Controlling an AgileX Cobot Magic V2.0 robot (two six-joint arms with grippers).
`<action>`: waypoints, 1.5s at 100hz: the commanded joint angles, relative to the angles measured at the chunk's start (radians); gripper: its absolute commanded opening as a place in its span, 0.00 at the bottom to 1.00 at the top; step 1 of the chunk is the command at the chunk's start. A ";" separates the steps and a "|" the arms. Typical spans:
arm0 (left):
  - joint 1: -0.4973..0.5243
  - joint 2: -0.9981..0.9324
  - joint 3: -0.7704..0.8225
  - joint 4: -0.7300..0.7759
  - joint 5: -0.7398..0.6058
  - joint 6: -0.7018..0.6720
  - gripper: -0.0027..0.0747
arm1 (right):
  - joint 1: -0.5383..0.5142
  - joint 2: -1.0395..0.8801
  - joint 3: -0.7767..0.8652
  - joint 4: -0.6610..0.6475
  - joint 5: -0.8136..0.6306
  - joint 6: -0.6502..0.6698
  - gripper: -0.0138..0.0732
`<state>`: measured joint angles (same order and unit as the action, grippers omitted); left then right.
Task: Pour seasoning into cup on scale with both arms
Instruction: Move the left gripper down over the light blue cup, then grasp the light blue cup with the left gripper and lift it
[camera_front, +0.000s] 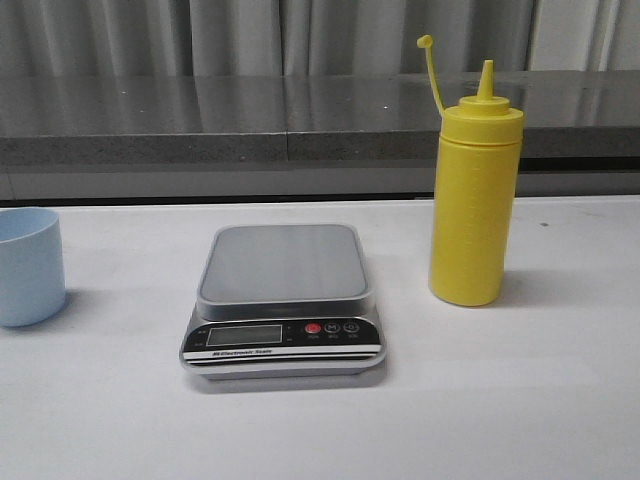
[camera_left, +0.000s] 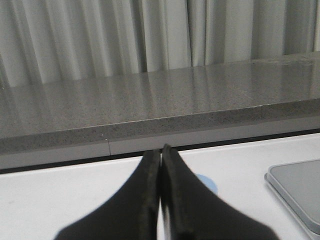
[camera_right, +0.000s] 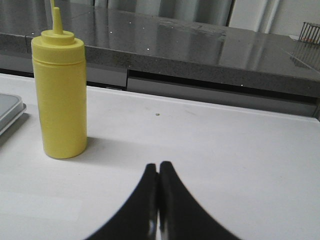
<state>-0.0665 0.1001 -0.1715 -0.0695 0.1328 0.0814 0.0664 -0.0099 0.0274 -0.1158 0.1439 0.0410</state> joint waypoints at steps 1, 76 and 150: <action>0.003 0.115 -0.104 -0.036 -0.022 -0.035 0.01 | -0.005 -0.016 0.001 0.000 -0.079 -0.010 0.02; 0.003 1.166 -0.845 -0.039 0.483 -0.114 0.01 | -0.005 -0.016 0.001 0.000 -0.079 -0.010 0.02; 0.003 1.305 -0.882 0.028 0.439 -0.114 0.77 | -0.005 -0.016 0.001 0.000 -0.079 -0.010 0.02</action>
<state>-0.0665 1.4232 -1.0198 -0.0584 0.6306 -0.0247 0.0664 -0.0099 0.0274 -0.1158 0.1439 0.0410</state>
